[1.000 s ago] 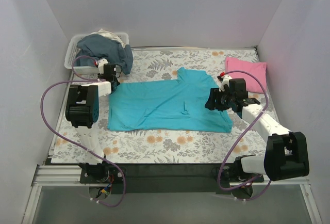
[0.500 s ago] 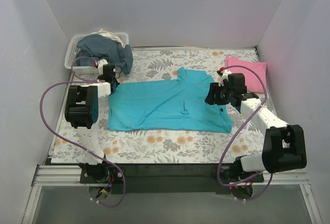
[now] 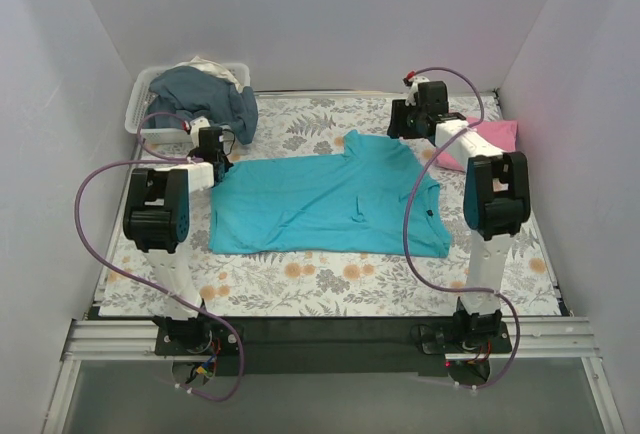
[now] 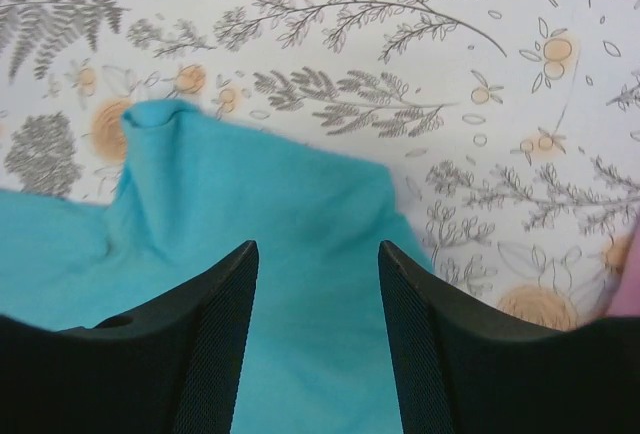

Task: Fold and stack the t-shirts
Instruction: Fold the tshirt

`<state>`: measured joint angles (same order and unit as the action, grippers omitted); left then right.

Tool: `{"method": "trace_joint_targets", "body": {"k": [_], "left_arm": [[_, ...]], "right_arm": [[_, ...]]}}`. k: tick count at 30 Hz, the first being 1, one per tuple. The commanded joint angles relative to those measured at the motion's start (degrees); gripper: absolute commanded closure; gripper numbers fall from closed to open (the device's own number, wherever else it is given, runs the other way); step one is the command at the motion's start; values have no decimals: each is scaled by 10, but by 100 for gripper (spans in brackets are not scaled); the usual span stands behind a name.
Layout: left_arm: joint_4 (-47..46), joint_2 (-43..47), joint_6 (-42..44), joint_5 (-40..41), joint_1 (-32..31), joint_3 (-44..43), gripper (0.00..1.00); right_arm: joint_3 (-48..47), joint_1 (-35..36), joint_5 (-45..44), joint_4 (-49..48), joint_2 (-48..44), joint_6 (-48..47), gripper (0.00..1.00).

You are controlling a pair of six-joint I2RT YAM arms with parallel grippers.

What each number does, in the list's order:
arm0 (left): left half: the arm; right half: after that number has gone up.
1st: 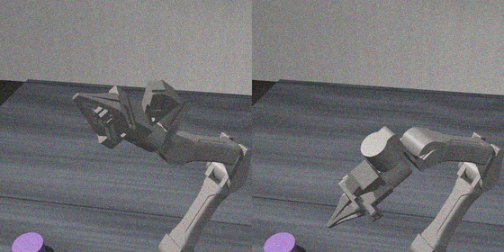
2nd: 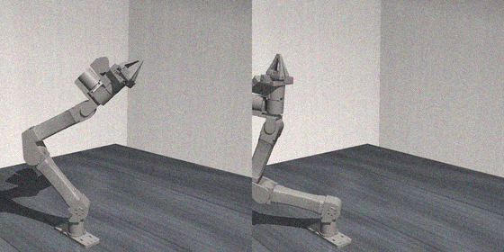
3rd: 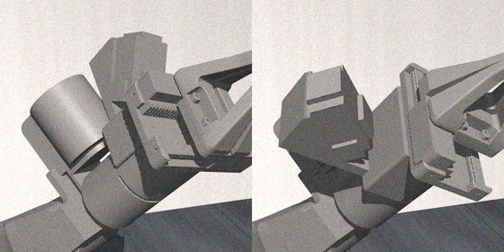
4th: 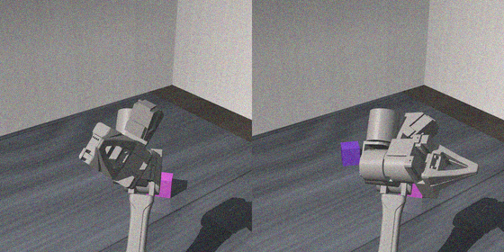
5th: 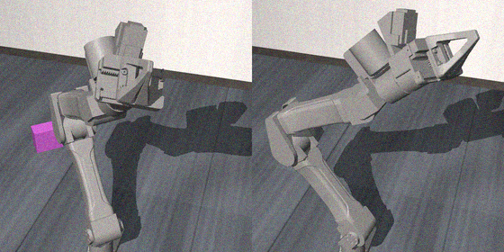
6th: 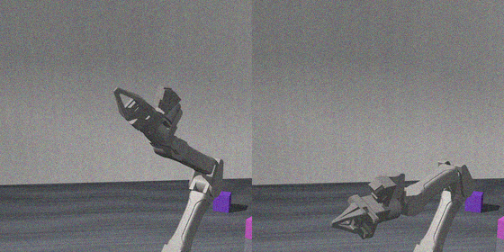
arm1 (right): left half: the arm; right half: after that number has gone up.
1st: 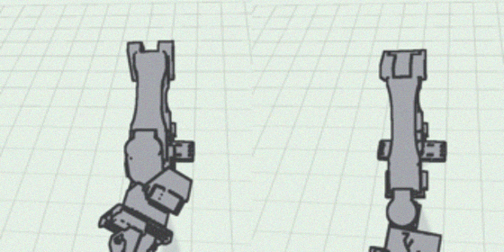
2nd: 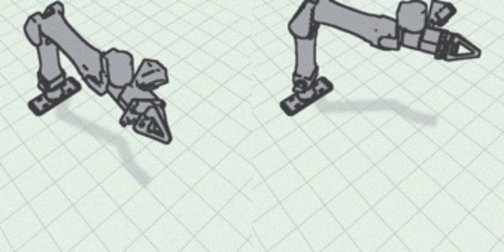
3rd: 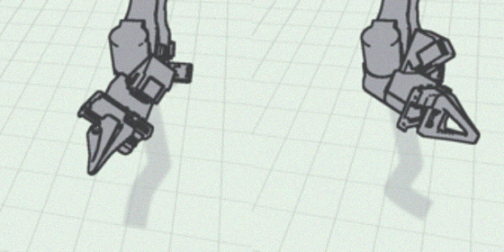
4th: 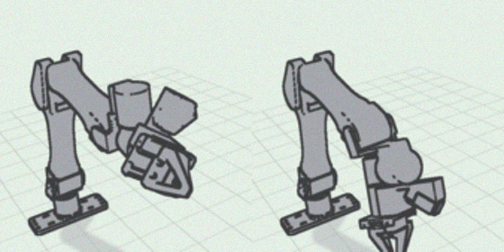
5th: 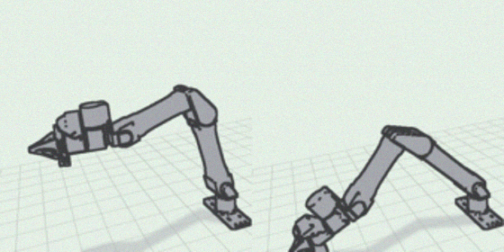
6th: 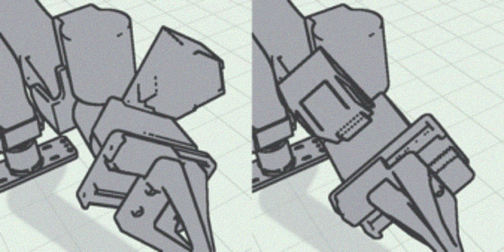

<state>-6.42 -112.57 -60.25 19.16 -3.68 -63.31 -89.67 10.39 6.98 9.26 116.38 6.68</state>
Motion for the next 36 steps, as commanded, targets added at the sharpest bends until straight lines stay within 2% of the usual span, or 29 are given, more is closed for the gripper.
{"method": "trace_joint_targets", "body": {"k": [1,6,15,21,27,29,31,32,36], "left_arm": [[11,39,2,-11,3,9,100],[10,45,2,-13,3,12,100],[9,51,1,-18,3,15,100],[9,48,2,-18,3,13,100],[9,47,2,-22,3,13,100],[8,47,2,-24,3,12,100],[8,46,2,-24,3,12,100],[8,46,1,-25,3,12,100],[9,49,2,-25,3,13,100]], "right_arm": [[-68,-7,-7,12,63,-20,54],[-130,-9,-21,13,126,-38,54],[-147,-14,-22,15,152,-61,54],[-176,-19,15,44,184,-66,63],[-212,-18,38,71,206,-66,65],[-223,-19,44,86,214,-66,70],[-233,-18,55,91,220,-66,85],[-234,-18,58,91,220,-66,96],[-227,-19,77,93,202,-65,99]]}}
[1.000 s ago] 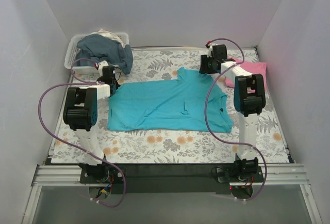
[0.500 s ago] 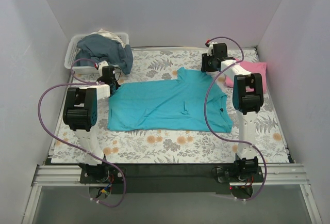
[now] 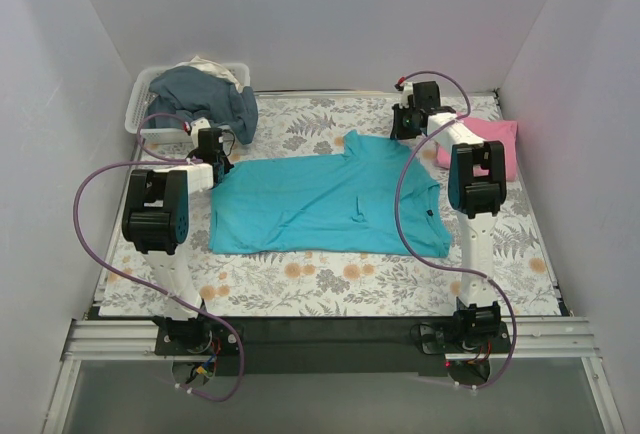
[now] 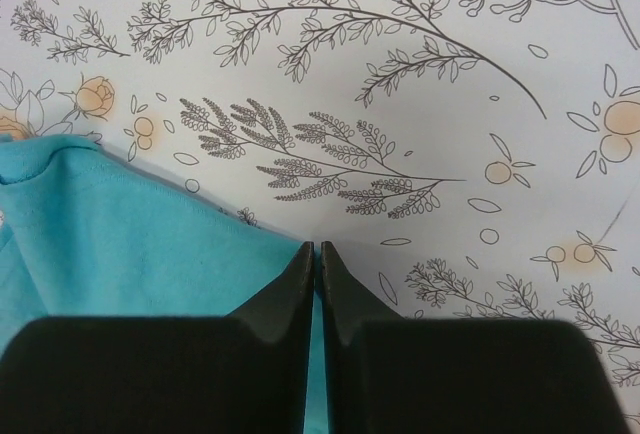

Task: Fold and stack the t-shirts
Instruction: Fold the tshirt

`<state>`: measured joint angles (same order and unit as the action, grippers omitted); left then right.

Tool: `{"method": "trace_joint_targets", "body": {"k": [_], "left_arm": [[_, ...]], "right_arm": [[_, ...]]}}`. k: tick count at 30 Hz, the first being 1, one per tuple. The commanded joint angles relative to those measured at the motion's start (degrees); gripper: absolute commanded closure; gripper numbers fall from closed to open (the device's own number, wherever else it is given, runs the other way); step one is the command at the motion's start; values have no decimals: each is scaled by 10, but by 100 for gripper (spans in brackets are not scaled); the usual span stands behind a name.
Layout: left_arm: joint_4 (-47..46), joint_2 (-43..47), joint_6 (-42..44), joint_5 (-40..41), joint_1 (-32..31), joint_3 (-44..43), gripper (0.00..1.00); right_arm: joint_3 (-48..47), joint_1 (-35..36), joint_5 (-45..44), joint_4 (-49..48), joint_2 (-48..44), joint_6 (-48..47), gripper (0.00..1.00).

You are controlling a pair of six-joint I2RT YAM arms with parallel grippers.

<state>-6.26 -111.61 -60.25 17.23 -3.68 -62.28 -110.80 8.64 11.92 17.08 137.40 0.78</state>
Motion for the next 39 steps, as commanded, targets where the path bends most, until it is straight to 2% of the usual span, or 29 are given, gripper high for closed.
{"method": "trace_joint_targets", "body": {"k": [1,15,24,29,30,31,34,37,39], "left_arm": [[6,40,2,-5,3,4,100],[4,46,2,-1,3,10,100],[-8,62,-1,-4,3,26,100],[-9,64,-3,-15,3,28,100],[-9,63,-3,-17,3,27,100],[-10,63,-4,-19,3,27,100],[-9,63,-2,-18,3,28,100],[-11,64,-1,-17,3,29,100],[-11,64,-2,-19,3,28,100]], "right_arm": [[-9,-1,28,14,-14,-7,99],[66,-1,33,-32,-168,-22,99],[198,0,42,-85,-241,-12,99],[210,-2,28,-102,-227,-12,99],[197,-3,28,-102,-210,-8,93],[188,-4,28,-100,-201,3,82],[166,-5,31,-100,-173,12,67],[148,-4,26,-100,-159,20,56],[140,-5,14,-100,-153,19,54]]}}
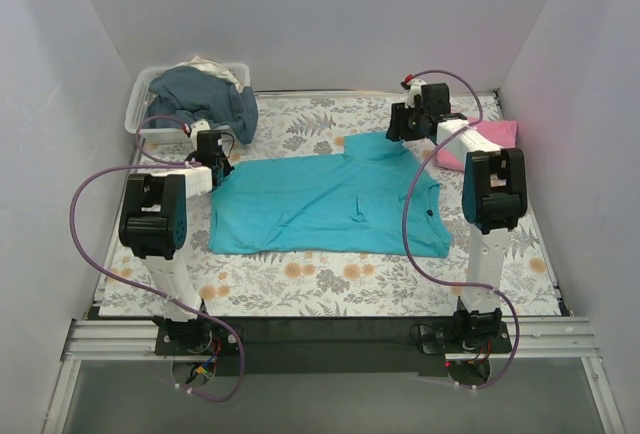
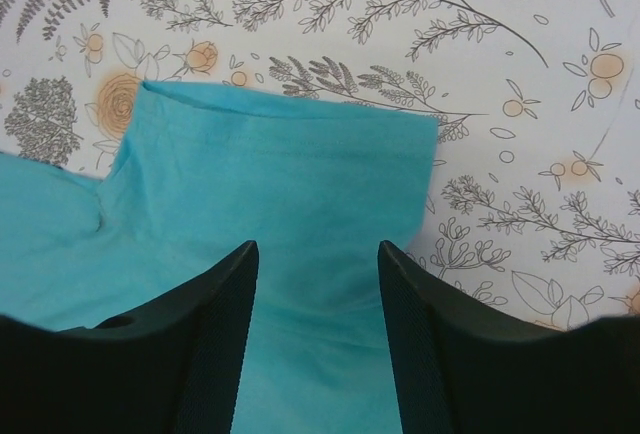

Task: Fold and stack the t-shirts
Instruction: Fold the tshirt

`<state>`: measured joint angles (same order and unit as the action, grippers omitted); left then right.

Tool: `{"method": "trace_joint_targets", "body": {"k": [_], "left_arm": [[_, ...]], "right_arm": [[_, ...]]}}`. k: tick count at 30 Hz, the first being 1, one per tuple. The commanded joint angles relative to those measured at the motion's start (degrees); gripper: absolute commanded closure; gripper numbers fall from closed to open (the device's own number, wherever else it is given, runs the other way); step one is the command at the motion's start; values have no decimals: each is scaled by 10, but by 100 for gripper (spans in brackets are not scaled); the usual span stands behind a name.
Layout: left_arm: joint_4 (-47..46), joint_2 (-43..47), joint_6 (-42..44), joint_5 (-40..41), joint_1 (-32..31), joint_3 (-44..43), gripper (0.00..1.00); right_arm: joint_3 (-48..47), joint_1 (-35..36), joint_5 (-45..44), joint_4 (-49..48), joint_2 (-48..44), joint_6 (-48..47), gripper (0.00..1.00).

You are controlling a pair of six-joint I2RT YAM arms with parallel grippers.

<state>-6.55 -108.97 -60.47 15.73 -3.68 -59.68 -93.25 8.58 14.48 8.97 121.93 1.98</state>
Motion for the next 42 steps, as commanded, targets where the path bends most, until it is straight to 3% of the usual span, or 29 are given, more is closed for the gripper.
{"method": "trace_joint_targets", "body": {"k": [1,27,42], "left_arm": [[-8,37,0,-4,3,2,100],[-9,42,-2,-18,3,4,100],[-11,54,-2,-18,3,11,100]], "right_arm": [[-43,-4,-24,-16,2,3,53],[-152,-2,-35,30,132,-18,53],[-274,17,-83,133,202,-41,55]]}}
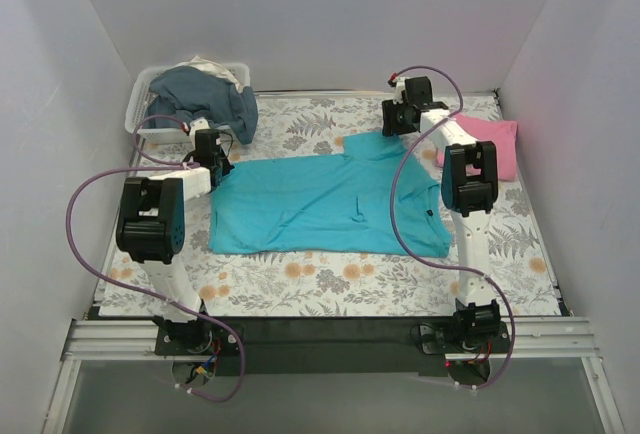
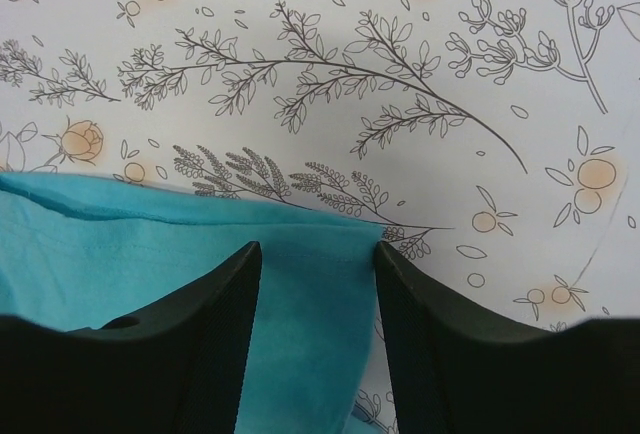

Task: Fold and stack the t-shirts
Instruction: Fold the tshirt

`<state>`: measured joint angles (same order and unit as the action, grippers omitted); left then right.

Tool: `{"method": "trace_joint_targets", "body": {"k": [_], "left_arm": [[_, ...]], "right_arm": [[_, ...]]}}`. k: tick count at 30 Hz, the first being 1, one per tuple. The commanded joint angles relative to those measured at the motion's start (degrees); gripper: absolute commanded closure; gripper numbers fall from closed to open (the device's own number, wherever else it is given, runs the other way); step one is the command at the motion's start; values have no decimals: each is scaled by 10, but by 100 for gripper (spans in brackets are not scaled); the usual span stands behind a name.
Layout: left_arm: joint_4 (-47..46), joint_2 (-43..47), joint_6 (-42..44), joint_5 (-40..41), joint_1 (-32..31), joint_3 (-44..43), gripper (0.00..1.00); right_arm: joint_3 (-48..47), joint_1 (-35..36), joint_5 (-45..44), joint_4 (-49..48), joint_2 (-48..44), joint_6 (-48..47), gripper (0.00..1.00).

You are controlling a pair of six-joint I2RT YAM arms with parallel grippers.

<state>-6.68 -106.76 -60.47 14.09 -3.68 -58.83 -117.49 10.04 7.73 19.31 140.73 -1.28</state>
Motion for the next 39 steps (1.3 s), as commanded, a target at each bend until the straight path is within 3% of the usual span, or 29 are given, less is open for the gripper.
{"method": "trace_joint_targets", "body": {"k": [1,5,10,20,32,39], "left_arm": [[-11,34,-2,-3,3,4,100],[-11,35,-2,-6,3,4,100],[-11,36,-2,-6,3,5,100],[-29,39,0,9,3,9,100],[-62,73,5,23,3,42,100],[-78,98,11,26,3,64,100]], "right_arm": [[-36,2,-20,34,17,-8,57],[-52,5,-32,49,26,-9,70],[-54,7,-52,52,26,-4,99],[29,9,-14,-23,-75,8,99],[330,11,26,-163,-313,36,99],[466,16,33,-217,-405,45,99]]}}
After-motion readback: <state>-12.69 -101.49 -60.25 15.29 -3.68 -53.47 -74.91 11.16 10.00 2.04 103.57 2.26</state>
